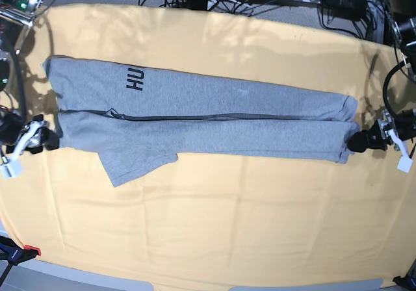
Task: Layout the t-shirt on the table in an organized manner, then fold the t-shirt properly
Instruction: 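Open both grippers to release the folded hem, then grasp the folded shirt end with the right gripper and lift it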
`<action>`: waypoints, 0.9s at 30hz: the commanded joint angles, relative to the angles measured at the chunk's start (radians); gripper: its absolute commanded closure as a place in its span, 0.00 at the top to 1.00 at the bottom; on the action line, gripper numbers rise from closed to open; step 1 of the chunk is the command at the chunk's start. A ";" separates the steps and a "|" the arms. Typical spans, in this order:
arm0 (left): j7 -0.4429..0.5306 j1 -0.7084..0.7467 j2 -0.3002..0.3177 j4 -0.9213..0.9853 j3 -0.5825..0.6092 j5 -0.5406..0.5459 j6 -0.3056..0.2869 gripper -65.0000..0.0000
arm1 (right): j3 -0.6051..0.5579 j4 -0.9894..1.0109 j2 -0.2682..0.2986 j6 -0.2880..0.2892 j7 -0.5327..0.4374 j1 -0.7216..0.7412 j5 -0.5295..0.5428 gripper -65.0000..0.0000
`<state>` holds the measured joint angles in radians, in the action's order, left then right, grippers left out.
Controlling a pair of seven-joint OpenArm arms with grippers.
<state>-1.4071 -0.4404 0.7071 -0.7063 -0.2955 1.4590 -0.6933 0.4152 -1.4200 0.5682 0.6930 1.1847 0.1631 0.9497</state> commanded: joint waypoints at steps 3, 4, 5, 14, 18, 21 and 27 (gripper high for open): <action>0.011 -0.026 0.024 -0.014 -0.006 0.025 -0.005 0.58 | 0.004 -0.018 0.006 0.005 -0.071 0.020 0.131 0.54; 0.024 -0.025 0.023 -0.014 -0.006 0.025 -0.005 0.58 | 0.004 -0.018 -0.001 0.005 -0.092 0.021 0.151 0.54; 0.029 -0.025 0.021 -0.014 -0.006 0.025 -0.005 0.58 | 0.004 -0.018 -0.008 0.005 -0.116 0.021 0.154 0.54; 0.045 -0.019 0.018 -0.014 -0.006 0.025 -0.005 0.58 | 0.002 -0.016 -0.195 -0.046 -0.208 0.069 -0.065 0.54; 0.046 -0.020 0.018 -0.014 -0.006 0.025 -0.005 0.58 | -0.014 0.008 -0.258 -0.063 -0.278 0.070 -0.154 0.54; 0.045 -0.019 0.019 -0.014 -0.006 0.025 -0.005 0.58 | -0.031 0.065 -0.274 -0.094 -0.362 0.079 -0.251 0.54; 0.045 -0.019 0.019 -0.014 -0.006 0.025 -0.005 0.58 | -0.042 0.301 -0.274 -0.102 -0.377 0.193 -0.270 0.54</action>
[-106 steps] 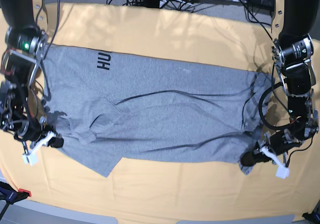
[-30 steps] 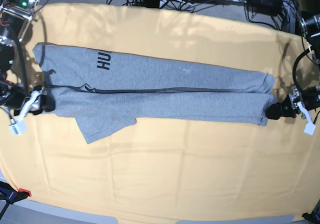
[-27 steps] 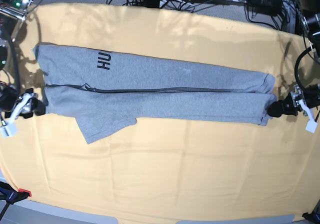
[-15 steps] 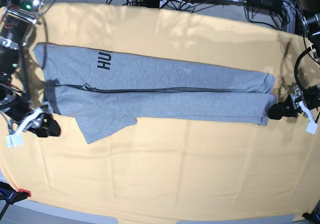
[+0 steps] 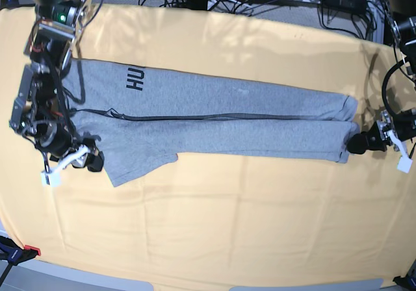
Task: Layout the t-shirt on the table in an organized manner, then fold the t-shirt properly
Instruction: 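Grasp the folded shirt end with the right gripper and lift it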
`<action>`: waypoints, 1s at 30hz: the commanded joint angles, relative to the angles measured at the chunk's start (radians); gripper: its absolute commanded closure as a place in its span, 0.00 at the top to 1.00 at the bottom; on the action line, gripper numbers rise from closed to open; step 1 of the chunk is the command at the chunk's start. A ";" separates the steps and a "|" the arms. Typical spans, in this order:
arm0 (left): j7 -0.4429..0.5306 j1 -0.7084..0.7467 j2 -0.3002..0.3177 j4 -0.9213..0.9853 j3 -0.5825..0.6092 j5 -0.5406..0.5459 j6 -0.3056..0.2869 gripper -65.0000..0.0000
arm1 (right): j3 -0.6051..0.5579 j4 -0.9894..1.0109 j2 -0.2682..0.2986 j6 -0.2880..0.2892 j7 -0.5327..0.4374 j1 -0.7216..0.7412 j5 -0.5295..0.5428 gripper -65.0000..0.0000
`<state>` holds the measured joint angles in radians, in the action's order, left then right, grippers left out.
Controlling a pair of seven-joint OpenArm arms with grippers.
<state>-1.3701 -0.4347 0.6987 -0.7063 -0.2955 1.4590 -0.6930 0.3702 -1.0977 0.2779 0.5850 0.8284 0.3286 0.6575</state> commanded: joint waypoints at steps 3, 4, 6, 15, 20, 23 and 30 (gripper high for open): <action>0.009 -0.026 0.027 -0.014 -0.006 0.025 -0.005 0.58 | 0.003 0.102 0.016 0.040 0.017 0.096 0.046 0.54; 0.009 -0.026 0.027 -0.014 -0.006 0.025 -0.005 0.58 | 0.003 0.137 0.016 0.053 0.035 0.116 0.070 0.54; 0.009 -0.025 0.027 -0.014 -0.006 0.025 -0.005 0.58 | 0.003 0.193 0.016 0.071 0.059 0.146 0.104 0.54; 0.024 -0.025 0.027 -0.014 -0.006 0.025 -0.005 0.58 | 0.000 0.296 -0.022 0.095 0.074 0.166 0.061 0.53; 0.029 -0.025 0.023 -0.014 -0.006 0.025 -0.005 0.58 | -0.074 0.295 -0.034 0.099 0.078 0.170 0.055 0.51; 0.028 -0.025 0.019 -0.014 -0.006 0.025 -0.005 0.58 | -0.135 0.294 -0.034 0.113 0.082 0.183 0.044 0.27; 0.032 -0.025 0.018 -0.014 -0.006 0.025 -0.005 0.58 | -0.154 0.175 -0.031 0.113 0.107 0.218 0.045 0.00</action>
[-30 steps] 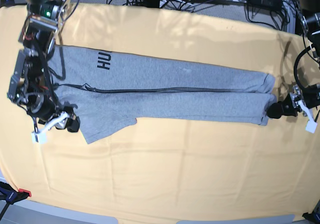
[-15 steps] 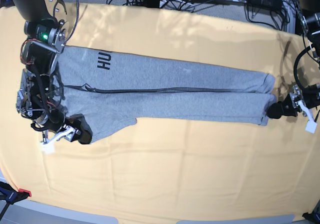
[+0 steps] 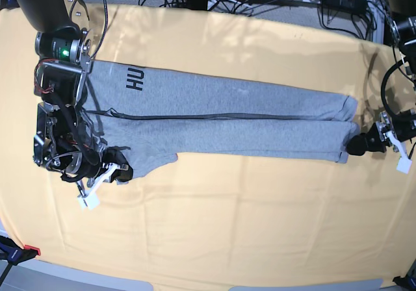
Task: Layout the t-shirt on the table in an organized manner, then fold the t-shirt properly
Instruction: 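Grasp the folded shirt end with the right gripper and lift it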
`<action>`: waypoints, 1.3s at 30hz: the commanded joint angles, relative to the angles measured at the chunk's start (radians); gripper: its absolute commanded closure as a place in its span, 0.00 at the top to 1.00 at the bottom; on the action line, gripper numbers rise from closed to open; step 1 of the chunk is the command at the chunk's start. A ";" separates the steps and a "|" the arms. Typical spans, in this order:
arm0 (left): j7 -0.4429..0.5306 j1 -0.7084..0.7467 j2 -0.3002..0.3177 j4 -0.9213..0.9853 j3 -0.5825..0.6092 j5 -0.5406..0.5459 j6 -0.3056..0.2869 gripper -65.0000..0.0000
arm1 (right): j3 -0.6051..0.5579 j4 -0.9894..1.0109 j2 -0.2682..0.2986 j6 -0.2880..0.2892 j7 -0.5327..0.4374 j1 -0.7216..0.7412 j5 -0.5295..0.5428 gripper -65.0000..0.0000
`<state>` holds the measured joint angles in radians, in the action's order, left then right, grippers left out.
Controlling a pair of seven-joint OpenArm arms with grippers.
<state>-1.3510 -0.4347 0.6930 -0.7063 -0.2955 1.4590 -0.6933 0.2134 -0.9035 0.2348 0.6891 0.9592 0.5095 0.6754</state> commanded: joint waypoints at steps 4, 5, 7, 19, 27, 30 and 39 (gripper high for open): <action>0.020 -0.025 0.024 -0.014 -0.006 0.025 -0.005 0.58 | 0.002 -0.200 0.012 0.009 0.094 0.016 0.066 0.00; 0.020 -0.025 0.024 -0.014 -0.006 0.025 -0.005 0.58 | 0.002 -0.253 0.012 0.009 0.129 0.003 0.086 0.00; 0.020 -0.025 0.024 -0.014 -0.006 0.025 -0.005 0.58 | 0.002 -0.364 0.012 0.009 0.190 -0.032 0.130 0.00; 0.020 -0.025 0.024 -0.014 -0.006 0.025 -0.005 0.58 | 0.003 -0.892 0.034 0.009 0.329 -0.399 0.306 0.00; 0.020 -0.026 0.024 -0.014 -0.006 0.025 -0.005 0.58 | 0.003 -1.205 0.085 0.009 0.337 -0.655 0.304 0.00; 0.019 -0.026 0.024 -0.014 -0.006 0.025 -0.005 0.58 | 0.005 -1.274 0.101 0.009 0.338 -0.731 0.302 0.00; 0.032 -0.026 0.025 -0.014 -0.006 0.025 -0.005 0.58 | 0.031 -1.356 0.150 0.009 0.397 -0.881 0.297 0.00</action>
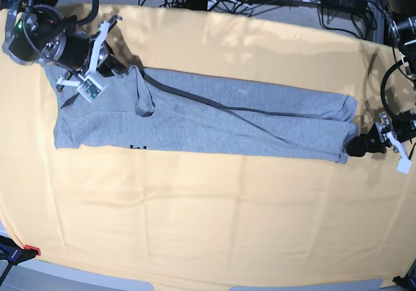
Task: Layout the t-shirt on the table in an organized manner, then fold the t-shirt properly
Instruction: 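Grasp the folded shirt end with the right gripper and lift it, then lay the lifted end back down and hold it with the right gripper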
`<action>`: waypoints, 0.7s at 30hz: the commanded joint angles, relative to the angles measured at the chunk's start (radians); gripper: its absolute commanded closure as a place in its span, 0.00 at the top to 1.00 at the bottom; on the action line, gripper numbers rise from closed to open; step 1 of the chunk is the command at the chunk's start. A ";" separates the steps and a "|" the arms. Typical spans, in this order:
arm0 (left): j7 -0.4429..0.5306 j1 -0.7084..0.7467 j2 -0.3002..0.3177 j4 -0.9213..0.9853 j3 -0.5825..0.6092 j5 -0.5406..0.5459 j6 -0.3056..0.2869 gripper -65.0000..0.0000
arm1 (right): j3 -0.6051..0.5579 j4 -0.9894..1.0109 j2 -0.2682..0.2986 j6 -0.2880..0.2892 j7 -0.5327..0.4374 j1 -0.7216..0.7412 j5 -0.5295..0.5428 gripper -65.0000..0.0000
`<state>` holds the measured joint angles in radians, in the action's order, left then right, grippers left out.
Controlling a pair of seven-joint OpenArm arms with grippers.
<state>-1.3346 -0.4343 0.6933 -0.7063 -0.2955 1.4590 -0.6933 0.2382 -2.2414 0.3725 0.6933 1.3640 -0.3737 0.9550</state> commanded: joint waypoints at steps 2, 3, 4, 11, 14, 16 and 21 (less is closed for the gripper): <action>0.027 -0.026 0.025 -0.014 -0.006 0.025 -0.005 0.58 | 0.006 -0.039 0.027 0.005 0.002 -0.019 0.018 0.00; 0.027 -0.029 0.024 -0.014 -0.006 0.025 -0.005 0.58 | 0.006 -0.047 0.034 0.005 0.007 -0.031 0.017 0.00; 0.026 -0.030 0.025 -0.014 -0.007 0.025 -0.005 0.58 | 0.006 -0.051 0.043 0.005 0.010 -0.038 0.017 0.00; 0.026 -0.032 0.035 -0.014 -0.008 0.025 -0.005 0.58 | 0.006 -0.052 0.051 0.005 -0.052 -0.029 0.002 0.00; 0.026 -0.032 0.036 -0.014 -0.008 0.025 -0.005 0.58 | 0.006 -0.051 0.051 0.005 -0.164 0.013 -0.089 0.00; 0.025 -0.031 0.036 -0.014 -0.008 0.025 -0.005 0.58 | 0.006 -0.046 0.051 0.005 -0.266 0.038 -0.166 0.00; 0.013 -0.031 0.044 -0.014 -0.008 0.025 -0.005 0.58 | 0.005 0.016 0.050 0.005 -0.390 0.067 -0.280 0.00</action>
<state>-1.3289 -0.4408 0.7071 -0.7063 -0.2958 1.4590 -0.6930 0.2382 -2.2139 0.4122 0.6971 0.9928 -0.3141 0.6682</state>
